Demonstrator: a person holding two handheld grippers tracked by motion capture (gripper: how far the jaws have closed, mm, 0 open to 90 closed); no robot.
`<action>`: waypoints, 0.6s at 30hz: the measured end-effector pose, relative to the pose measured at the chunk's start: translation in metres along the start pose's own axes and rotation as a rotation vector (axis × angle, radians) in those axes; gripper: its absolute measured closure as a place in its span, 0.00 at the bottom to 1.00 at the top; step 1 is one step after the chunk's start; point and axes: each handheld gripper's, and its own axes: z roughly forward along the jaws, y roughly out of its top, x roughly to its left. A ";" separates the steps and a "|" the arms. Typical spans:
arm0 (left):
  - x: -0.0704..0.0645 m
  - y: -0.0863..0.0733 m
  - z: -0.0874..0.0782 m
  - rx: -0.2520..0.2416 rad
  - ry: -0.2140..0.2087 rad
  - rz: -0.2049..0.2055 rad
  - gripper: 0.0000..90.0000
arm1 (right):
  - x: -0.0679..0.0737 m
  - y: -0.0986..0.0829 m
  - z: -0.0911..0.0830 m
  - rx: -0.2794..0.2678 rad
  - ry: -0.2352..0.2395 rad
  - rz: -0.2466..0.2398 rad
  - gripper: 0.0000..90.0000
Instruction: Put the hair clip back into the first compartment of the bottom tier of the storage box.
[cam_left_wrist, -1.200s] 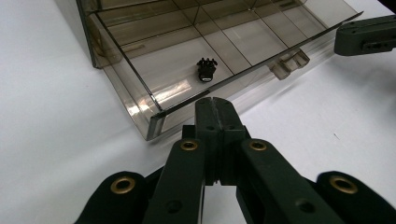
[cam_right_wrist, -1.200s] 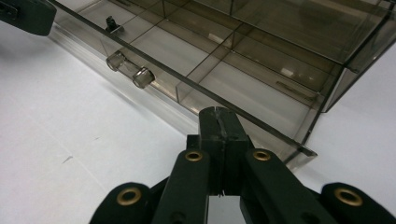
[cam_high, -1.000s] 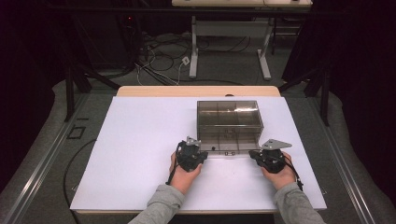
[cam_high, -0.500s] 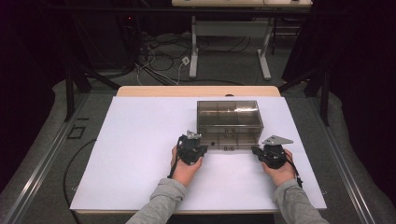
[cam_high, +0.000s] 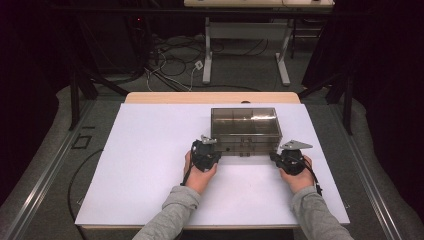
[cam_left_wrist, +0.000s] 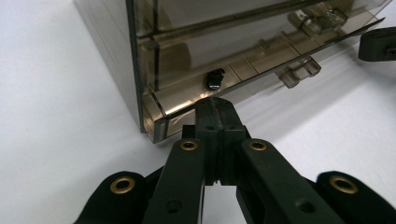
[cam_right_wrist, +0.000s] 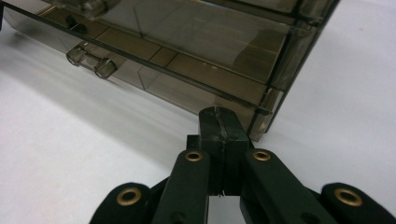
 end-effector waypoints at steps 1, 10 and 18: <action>0.000 0.000 0.000 0.000 0.000 0.000 1.00 | -0.001 0.000 0.000 -0.001 -0.002 0.004 1.00; 0.003 0.003 0.005 -0.002 0.001 -0.016 1.00 | -0.001 0.009 0.005 -0.011 -0.008 0.004 1.00; 0.003 0.004 0.006 -0.006 0.002 -0.013 1.00 | 0.001 0.007 0.008 -0.012 -0.007 0.001 1.00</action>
